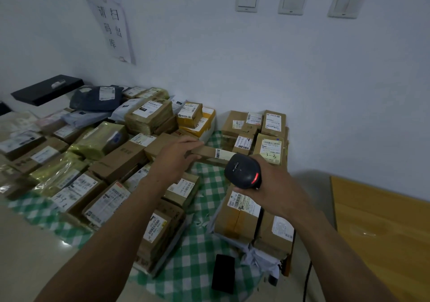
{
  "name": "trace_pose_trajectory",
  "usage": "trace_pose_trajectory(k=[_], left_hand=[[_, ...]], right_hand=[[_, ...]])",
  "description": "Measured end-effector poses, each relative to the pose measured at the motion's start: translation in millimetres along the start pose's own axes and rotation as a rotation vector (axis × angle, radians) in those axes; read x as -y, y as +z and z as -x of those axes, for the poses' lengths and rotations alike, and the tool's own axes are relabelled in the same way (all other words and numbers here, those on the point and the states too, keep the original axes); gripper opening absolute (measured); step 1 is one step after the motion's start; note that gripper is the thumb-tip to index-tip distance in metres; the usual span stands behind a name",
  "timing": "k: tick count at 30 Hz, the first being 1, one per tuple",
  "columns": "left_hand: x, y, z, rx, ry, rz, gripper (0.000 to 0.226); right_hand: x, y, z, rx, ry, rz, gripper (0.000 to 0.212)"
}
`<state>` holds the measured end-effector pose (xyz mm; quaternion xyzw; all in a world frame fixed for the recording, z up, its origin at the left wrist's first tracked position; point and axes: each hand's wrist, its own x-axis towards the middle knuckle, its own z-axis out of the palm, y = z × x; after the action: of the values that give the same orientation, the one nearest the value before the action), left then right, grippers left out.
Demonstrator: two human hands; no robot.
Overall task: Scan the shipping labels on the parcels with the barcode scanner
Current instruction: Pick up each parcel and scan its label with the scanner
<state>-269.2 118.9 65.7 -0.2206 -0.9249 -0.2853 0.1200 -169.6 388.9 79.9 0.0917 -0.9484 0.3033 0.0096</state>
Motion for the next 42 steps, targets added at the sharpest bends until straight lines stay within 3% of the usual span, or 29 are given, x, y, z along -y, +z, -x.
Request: trace_pose_trajectory(k=[19, 25, 32, 42], left_hand=[[21.5, -10.9, 20.3, 0.011, -0.061, -0.047, 0.040], [32.7, -5.5, 35.6, -0.097, -0.298, 0.003, 0.039], [76.8, 48.4, 59.0, -0.069, -0.634, 0.174, 0.038], [138.6, 87.4, 59.8, 0.232, -0.721, -0.034, 0.021]], right_hand=[[7.9, 13.8, -2.7, 0.082, -0.045, 0.146, 0.088], [2.5, 16.3, 2.7, 0.006, 0.006, -0.023, 0.083], [-5.0, 47.0, 3.9, 0.014, 0.149, -0.169, 0.074], [-20.3, 71.3, 0.8, 0.029, 0.294, -0.247, 0.068]])
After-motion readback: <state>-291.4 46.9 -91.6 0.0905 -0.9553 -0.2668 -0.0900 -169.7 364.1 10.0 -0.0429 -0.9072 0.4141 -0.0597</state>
